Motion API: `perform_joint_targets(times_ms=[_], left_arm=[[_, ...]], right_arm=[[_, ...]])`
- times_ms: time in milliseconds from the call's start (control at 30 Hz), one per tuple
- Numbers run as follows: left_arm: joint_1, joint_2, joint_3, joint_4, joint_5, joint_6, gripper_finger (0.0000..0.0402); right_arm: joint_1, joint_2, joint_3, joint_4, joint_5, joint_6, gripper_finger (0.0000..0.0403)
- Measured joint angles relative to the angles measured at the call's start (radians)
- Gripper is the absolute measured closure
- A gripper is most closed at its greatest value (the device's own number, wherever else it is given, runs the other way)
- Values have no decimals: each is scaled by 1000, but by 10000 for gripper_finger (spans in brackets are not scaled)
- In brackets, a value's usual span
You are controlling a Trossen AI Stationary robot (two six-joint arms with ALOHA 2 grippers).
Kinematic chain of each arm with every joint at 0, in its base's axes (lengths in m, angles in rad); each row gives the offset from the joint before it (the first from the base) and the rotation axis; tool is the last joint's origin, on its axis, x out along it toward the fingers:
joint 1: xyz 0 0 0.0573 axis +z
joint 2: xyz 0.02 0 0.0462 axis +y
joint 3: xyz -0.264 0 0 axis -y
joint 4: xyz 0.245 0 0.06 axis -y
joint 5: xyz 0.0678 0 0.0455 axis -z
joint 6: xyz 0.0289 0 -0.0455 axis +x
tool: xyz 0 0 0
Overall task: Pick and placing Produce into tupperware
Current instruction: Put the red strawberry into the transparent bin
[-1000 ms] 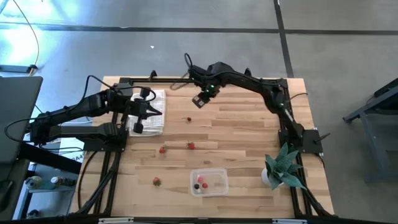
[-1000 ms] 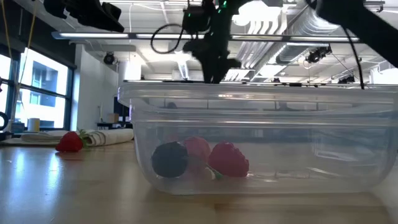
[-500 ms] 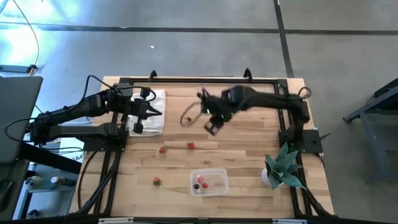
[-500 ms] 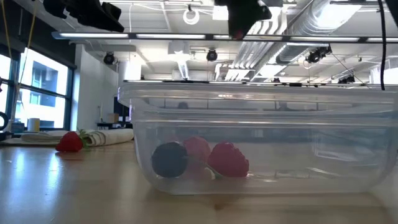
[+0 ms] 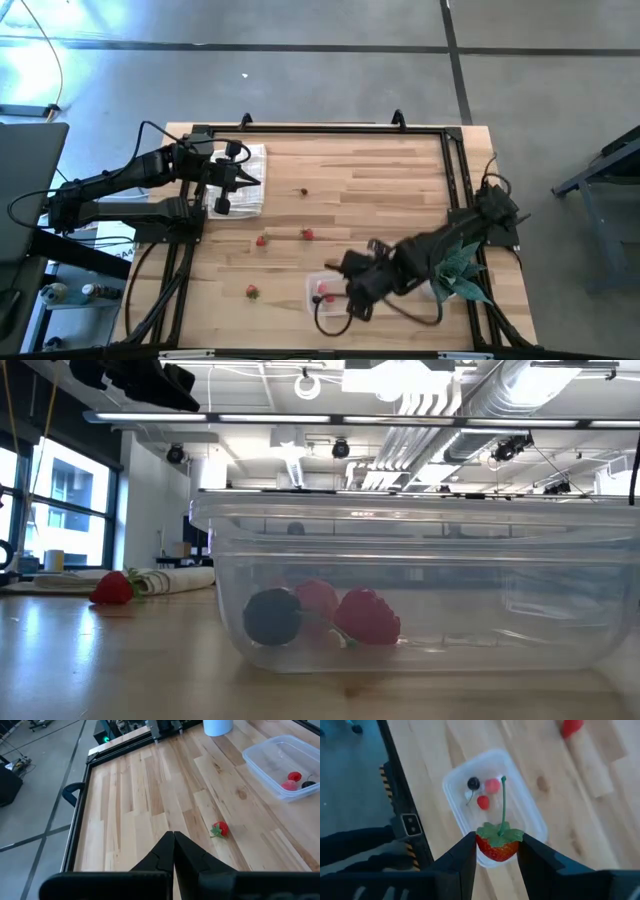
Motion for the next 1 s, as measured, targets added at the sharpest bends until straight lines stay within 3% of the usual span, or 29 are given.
perform_joint_targets(times_ms=[200, 367, 500, 733, 1000], left_arm=[[0, 0, 0, 0, 0, 0, 401], [0, 0, 0, 0, 0, 0, 401], [0, 0, 0, 0, 0, 0, 401], [0, 0, 0, 0, 0, 0, 401], [0, 0, 0, 0, 0, 0, 401]], right_arm=[[-5, 2, -247, 231, -59, 37, 284], [-43, 2, -465, 550, -135, 39, 284], [-72, 2, -580, 664, -176, 70, 284], [-101, 7, -638, 756, -203, 54, 284], [-122, 108, -561, 744, -242, -29, 284]])
